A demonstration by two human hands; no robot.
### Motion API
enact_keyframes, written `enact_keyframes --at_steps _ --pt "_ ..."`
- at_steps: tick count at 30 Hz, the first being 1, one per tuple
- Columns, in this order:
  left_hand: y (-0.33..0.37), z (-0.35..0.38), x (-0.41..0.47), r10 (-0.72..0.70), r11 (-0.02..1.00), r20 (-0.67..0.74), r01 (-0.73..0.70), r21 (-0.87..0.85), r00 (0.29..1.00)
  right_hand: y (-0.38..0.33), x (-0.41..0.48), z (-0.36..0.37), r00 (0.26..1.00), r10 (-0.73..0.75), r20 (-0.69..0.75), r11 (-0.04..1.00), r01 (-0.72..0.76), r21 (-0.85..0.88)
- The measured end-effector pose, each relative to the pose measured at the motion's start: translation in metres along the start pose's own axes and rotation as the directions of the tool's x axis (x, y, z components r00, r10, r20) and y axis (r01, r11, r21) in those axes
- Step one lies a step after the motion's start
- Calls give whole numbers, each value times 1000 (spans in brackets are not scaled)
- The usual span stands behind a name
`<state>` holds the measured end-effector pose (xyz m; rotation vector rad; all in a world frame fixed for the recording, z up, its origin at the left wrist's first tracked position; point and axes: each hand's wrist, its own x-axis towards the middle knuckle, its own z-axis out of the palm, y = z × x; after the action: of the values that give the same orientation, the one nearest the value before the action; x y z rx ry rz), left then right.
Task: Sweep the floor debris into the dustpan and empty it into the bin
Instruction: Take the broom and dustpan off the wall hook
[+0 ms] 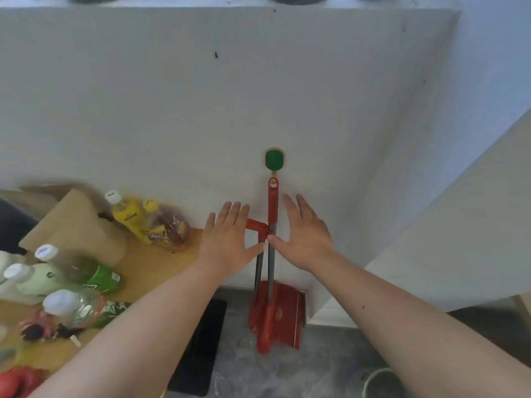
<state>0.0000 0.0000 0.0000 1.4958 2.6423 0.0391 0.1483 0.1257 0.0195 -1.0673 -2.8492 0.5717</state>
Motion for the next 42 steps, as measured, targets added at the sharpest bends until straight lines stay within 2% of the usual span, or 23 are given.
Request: enact_keyframes --at_steps 4,8,17,30,33,37,42 --pt "-1 15 23 22 1000 -52 -22 11 998 -1 19 11 996 87 -34 986 -81 147" --pt "4 28 37 35 999 -70 -34 15 997 1 31 18 988 35 -153 986 -9 166" --pt "8 34 58 26 996 7 -26 84 1000 -10 56 32 989 144 -24 859 -113 499" --pt "1 19 34 92 991 -77 -84 108 993 -16 44 9 996 82 29 862 -85 500" --pt "0 17 25 88 991 -37 -84 103 995 -19 34 9 997 56 50 838 -74 540" --pt "-6 8 7 95 993 51 -98 60 994 -32 12 3 988 -37 150 746 -72 662" --pt "-7 -8 -19 56 997 253 -41 -62 966 -55 -19 2 981 -36 193 734 -105 671"
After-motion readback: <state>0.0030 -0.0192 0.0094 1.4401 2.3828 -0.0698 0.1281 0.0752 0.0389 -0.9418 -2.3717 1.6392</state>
